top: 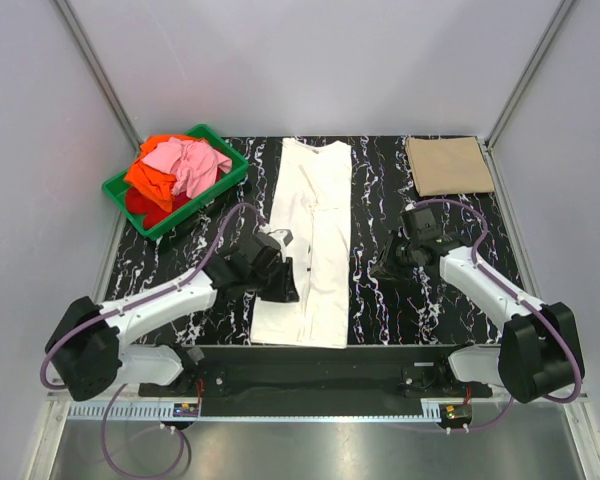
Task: Fold and stack the t-shirts
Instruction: Fold the tshirt
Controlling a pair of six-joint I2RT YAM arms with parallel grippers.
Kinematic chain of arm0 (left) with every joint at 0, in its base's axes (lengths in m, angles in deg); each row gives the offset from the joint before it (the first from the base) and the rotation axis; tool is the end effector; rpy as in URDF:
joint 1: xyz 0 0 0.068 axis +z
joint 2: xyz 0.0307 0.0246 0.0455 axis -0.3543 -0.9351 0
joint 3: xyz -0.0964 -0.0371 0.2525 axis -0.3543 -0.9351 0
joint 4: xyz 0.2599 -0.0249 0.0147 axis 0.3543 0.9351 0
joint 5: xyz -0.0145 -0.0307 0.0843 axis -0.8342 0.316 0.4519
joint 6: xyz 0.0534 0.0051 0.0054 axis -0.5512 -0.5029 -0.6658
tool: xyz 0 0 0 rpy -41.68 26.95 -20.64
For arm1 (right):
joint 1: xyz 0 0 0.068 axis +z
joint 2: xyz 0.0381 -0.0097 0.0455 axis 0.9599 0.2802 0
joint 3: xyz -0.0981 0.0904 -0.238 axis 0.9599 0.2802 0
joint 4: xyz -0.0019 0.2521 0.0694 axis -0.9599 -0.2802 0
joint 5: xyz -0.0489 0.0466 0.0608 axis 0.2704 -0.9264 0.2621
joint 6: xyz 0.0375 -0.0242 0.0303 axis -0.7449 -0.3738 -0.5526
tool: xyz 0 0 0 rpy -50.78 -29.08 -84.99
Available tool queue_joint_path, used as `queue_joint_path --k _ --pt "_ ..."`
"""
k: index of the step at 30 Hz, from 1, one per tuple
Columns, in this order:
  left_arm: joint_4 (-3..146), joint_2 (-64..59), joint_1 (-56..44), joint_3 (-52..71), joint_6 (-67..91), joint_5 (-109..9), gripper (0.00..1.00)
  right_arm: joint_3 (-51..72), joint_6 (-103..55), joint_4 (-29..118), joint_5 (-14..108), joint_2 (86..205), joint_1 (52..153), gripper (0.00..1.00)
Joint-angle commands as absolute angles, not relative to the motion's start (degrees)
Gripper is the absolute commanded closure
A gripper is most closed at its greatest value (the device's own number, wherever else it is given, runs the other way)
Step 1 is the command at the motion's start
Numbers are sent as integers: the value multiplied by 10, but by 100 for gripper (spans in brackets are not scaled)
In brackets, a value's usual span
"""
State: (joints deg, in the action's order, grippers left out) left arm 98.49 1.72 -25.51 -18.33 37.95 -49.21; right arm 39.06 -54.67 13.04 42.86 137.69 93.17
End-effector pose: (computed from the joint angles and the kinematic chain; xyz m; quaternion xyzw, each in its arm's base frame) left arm 0.1683 -0.1826 0.2196 0.0906 0.9393 -0.2635 0.2002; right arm 0.2306 0.0893 0.2181 0.1203 0.9499 0.2183 0.1887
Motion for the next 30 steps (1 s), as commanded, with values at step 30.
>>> queue_joint_path --k 30 --pt "932 -112 -380 -207 537 -458 76 423 -558 163 412 1322 939 71"
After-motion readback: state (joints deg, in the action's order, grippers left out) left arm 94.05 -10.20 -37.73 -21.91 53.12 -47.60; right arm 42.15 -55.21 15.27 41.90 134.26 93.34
